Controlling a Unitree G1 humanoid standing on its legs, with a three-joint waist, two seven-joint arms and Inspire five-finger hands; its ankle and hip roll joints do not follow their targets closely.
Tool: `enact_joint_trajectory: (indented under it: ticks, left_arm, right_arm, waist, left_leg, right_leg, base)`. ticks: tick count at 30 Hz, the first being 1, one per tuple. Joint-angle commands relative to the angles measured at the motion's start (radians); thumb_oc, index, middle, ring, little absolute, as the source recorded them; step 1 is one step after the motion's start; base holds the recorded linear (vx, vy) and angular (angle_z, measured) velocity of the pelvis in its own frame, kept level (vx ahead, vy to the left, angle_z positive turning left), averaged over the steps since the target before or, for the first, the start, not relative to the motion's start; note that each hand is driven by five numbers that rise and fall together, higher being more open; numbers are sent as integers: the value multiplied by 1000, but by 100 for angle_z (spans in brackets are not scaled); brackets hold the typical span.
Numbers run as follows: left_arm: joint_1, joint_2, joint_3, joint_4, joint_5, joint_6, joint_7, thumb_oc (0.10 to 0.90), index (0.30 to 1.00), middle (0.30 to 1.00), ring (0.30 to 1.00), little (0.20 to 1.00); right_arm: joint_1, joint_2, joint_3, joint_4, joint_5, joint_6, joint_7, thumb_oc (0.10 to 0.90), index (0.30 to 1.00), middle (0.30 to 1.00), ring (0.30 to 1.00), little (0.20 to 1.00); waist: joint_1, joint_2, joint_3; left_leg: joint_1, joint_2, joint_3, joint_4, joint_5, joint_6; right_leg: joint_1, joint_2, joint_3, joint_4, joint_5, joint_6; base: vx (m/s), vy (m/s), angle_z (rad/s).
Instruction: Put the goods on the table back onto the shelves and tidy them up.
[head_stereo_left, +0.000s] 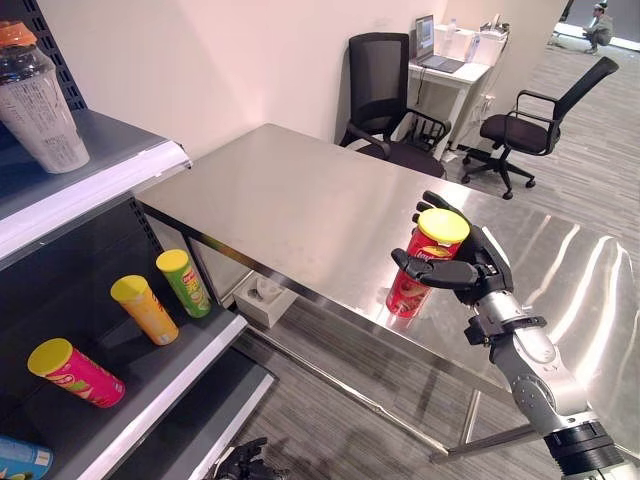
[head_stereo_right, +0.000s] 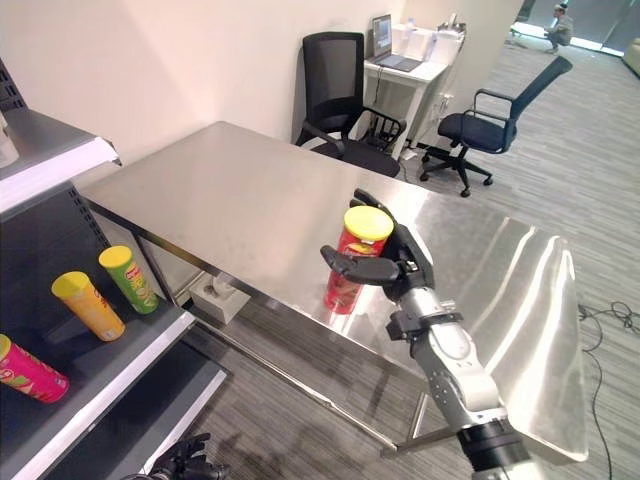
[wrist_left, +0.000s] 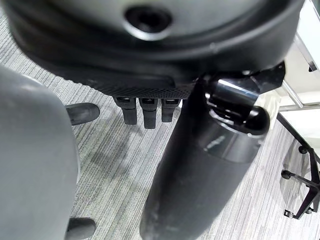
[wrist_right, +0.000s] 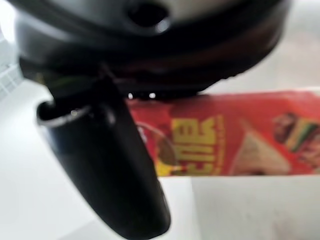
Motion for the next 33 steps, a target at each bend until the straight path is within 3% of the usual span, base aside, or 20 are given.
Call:
enact_joint_trajectory:
  ticks: [1, 4, 5, 7, 8, 9, 22, 29, 33]
  left_arm:
    - [15, 25, -81, 28, -5, -29, -19, 800, 900, 900, 900, 900]
    - [17, 25, -82, 27, -7, -29, -19, 800, 900, 900, 900, 900]
    - [18, 26, -83, 25, -10, -30, -20, 800, 900, 900, 900, 900]
    - [21, 26, -85, 24, -12, -30, -21, 800, 900, 900, 900, 900]
    - [21, 26, -85, 24, -12, -30, -21, 800, 900, 900, 900, 900]
    - [24, 27, -86, 19, -18, -30, -23, 800, 900, 900, 900, 900]
    - [26, 32, -65, 13, -31, -29, -12, 800, 900, 900, 900, 900]
    - [-3, 30, -23, 28, -10, -34, 10, 800, 900, 900, 900, 900]
    - [-40, 22, 0, 45, 23, -40, 29, 800, 900, 900, 900, 900]
  right_arm:
    - [-168, -72, -42, 48, 48, -81, -2, 800, 900, 900, 900, 900]
    - [-179, -79, -39, 64, 56, -79, -4, 800, 900, 900, 900, 900]
    - [-182, -81, -39, 70, 58, -77, -4, 751, 827, 827, 827, 827]
    - [-188, -83, -34, 84, 63, -76, -4, 557, 535, 535, 535, 535]
    - [-189, -83, -33, 85, 63, -76, -3, 504, 455, 455, 455, 455]
    - [-192, -84, -31, 94, 62, -73, -5, 400, 300, 300, 300, 300]
    - [-175, -61, -67, 89, 27, -90, -32, 400, 300, 300, 300, 300]
    - [-110, -40, -178, -85, -230, -135, -110, 400, 300, 300, 300, 300]
    - [-63, 19, -205, -261, -425, -154, -121, 400, 300, 300, 300, 300]
  waist:
    - [60, 15, -47]
    - [64, 13, -47]
    - [65, 12, -47]
    - [67, 12, -46]
    - [67, 12, -46]
    - [70, 11, -45]
    - [73, 14, -45]
    - [53, 22, -42]
    - [23, 33, -29]
  left_leg:
    - [2, 4, 57, 9, -37, 12]
    - [0, 1, 54, 9, -37, 13]
    - [1, 1, 54, 9, -38, 13]
    - [0, -1, 52, 9, -38, 14]
    - [0, -1, 52, 9, -38, 15]
    - [0, -2, 50, 9, -39, 15]
    - [5, -10, 51, 9, -47, 19]
    - [17, -11, 59, 9, -56, 25]
    - [27, -8, 70, 9, -58, 34]
  right_leg:
    - [7, -56, 16, 58, -62, 44]
    - [7, -58, 13, 57, -61, 45]
    - [8, -58, 11, 57, -60, 45]
    - [8, -60, 10, 56, -59, 46]
    - [8, -60, 10, 56, -59, 46]
    - [9, -61, 9, 56, -59, 46]
    - [11, -69, 7, 52, -52, 52]
    - [7, -71, 20, 64, -59, 53]
    - [-21, -81, 43, 124, -65, 54]
  base:
    - [6, 12, 9]
    - [4, 13, 7]
    - [8, 12, 5]
    - [0, 0, 0]
    - [0, 0, 0]
    - [0, 0, 0]
    - [0, 0, 0]
    - [0, 0, 0]
    - [-37, -13, -6]
